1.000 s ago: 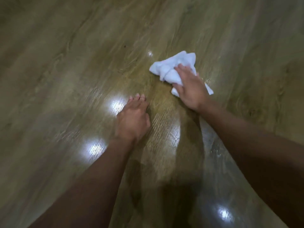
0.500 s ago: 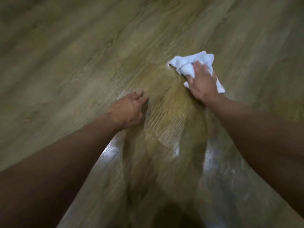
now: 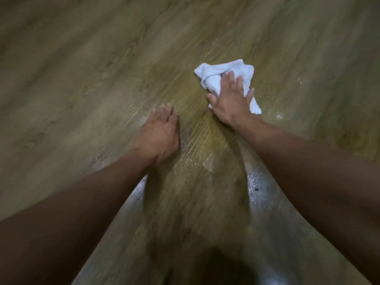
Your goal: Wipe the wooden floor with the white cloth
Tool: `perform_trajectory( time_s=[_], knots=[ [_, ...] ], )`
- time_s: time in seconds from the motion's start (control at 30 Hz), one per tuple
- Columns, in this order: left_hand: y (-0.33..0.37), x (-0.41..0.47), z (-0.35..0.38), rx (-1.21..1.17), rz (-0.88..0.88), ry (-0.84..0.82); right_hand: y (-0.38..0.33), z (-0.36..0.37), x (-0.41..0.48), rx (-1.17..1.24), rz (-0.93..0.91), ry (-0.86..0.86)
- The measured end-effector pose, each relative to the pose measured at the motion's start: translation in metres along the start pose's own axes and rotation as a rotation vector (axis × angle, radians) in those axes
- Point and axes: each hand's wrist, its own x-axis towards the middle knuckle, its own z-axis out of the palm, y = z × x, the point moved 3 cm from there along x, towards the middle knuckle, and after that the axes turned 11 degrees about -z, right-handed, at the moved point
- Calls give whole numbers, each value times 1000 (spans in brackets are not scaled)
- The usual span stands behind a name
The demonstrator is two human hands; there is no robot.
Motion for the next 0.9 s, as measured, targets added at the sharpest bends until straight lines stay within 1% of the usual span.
perform_trajectory(
  time_s=[0.03,0.07,0.13,0.2,0.23,0.27,0.3,0.37,0.43,0.47,0.5,0.57,0.6,0.7,0.73,0.8,0.9],
  knots=[
    [-2,-1,0,21,2,7,-15,6,-2,-4,-10,-20],
    [-3,0,1,21,10,15,-25,12,-13,-29,-68,-27],
    [-6,-2,2,-15,27,30,-31,16,-57,-96,-316,-37],
    [-9,-4,4,-41,55,9,-21,16,-115,-127,-573,-83],
    [-10,-4,4,-28,61,-15,-7,12,-135,-117,-637,-107],
    [-13,-4,4,-3,73,-34,7,5,-143,-97,-651,-126],
    [-14,-4,4,16,92,-40,21,-2,-139,-95,-622,-128],
    [-16,-3,0,37,120,-42,27,-10,-111,-99,-458,-103],
    [-12,-3,-1,63,122,-48,7,-5,-84,-69,-241,-64],
    [-10,-3,-1,72,117,-41,-9,1,-79,-43,-174,-57],
    [-7,-4,-1,77,112,-37,-27,9,-81,-23,-169,-57],
    [-6,-10,3,110,112,-28,-52,22,-104,-10,-296,-65],
    [-7,-14,5,136,113,-22,-54,23,-121,-7,-372,-69],
    [-11,-23,12,146,95,-19,-19,10,-159,-18,-569,-115],
    [-11,-24,12,138,88,-16,0,2,-160,-36,-594,-144],
    [-14,-22,13,132,94,-12,24,-11,-142,-60,-537,-165],
    [-18,-20,12,140,126,-11,9,-9,-102,-104,-364,-72]
  ],
)
